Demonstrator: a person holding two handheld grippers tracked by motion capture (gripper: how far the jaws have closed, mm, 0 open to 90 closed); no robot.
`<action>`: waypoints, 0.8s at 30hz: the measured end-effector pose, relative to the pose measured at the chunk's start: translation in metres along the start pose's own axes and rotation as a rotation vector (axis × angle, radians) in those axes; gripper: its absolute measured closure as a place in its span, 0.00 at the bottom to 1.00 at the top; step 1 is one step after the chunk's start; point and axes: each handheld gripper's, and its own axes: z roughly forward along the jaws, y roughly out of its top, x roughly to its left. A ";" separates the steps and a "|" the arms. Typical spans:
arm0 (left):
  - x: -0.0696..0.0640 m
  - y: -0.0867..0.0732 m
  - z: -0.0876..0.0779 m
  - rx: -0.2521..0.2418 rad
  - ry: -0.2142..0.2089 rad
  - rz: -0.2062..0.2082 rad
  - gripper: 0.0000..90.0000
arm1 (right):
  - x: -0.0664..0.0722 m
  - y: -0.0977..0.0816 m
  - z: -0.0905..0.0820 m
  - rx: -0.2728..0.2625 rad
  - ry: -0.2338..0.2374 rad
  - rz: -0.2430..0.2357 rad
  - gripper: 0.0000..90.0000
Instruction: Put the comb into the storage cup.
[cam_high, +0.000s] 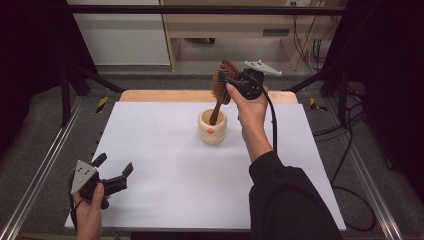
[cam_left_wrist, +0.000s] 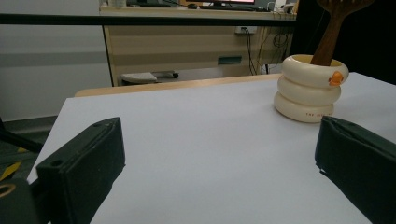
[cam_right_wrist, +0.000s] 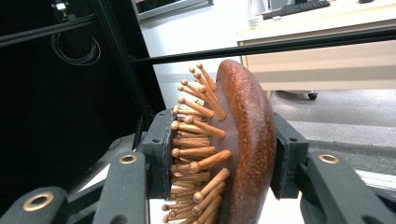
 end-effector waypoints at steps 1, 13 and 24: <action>0.000 0.000 0.000 0.000 0.000 0.000 0.02 | 0.000 0.000 0.000 0.000 0.000 0.000 0.57; 0.000 0.000 0.000 0.000 -0.003 0.000 0.02 | 0.000 -0.005 0.004 0.009 0.005 0.008 0.57; 0.001 0.000 0.000 -0.002 -0.004 0.000 0.02 | -0.005 -0.017 0.009 0.011 0.009 0.024 0.57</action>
